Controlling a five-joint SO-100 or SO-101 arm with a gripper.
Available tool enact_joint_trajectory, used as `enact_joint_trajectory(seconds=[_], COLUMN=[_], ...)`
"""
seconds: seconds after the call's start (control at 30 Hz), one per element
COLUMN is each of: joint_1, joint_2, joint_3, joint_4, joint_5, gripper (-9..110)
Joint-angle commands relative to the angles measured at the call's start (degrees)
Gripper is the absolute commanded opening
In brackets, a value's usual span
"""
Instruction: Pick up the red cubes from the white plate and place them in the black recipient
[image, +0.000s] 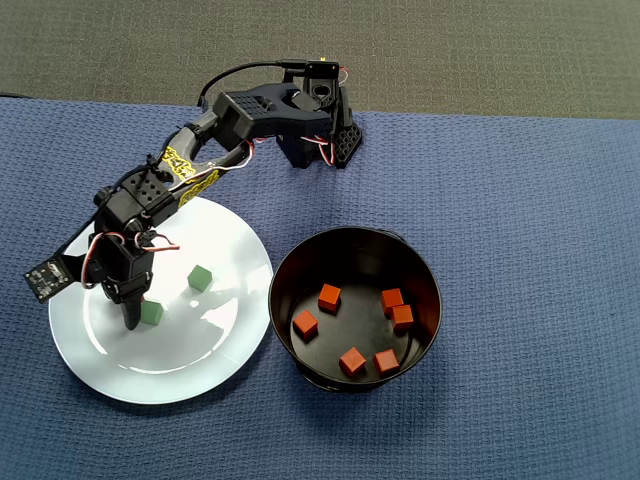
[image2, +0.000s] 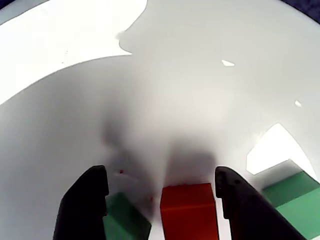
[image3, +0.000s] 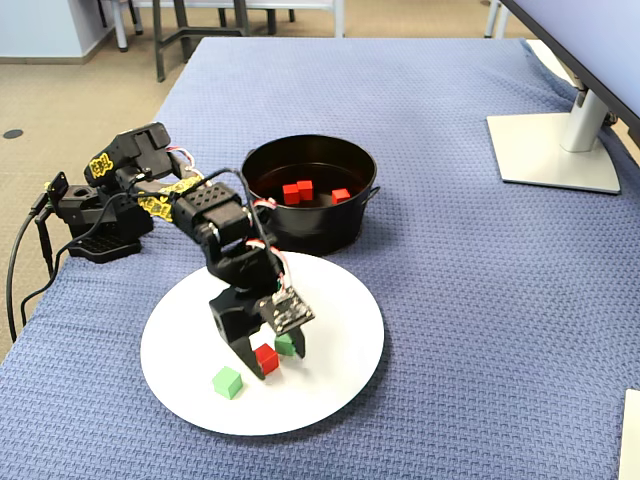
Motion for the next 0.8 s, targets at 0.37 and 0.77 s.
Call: enact_joint_trajectory(seconds=[0.37, 0.77], joint_1=[-1.49, 0.62], joint_2=[7.29, 9.58], joint_3=[-2.55, 1.41], joint_4=[2.29, 0.09], joint_5=[0.44, -0.53], gripper=[19, 19])
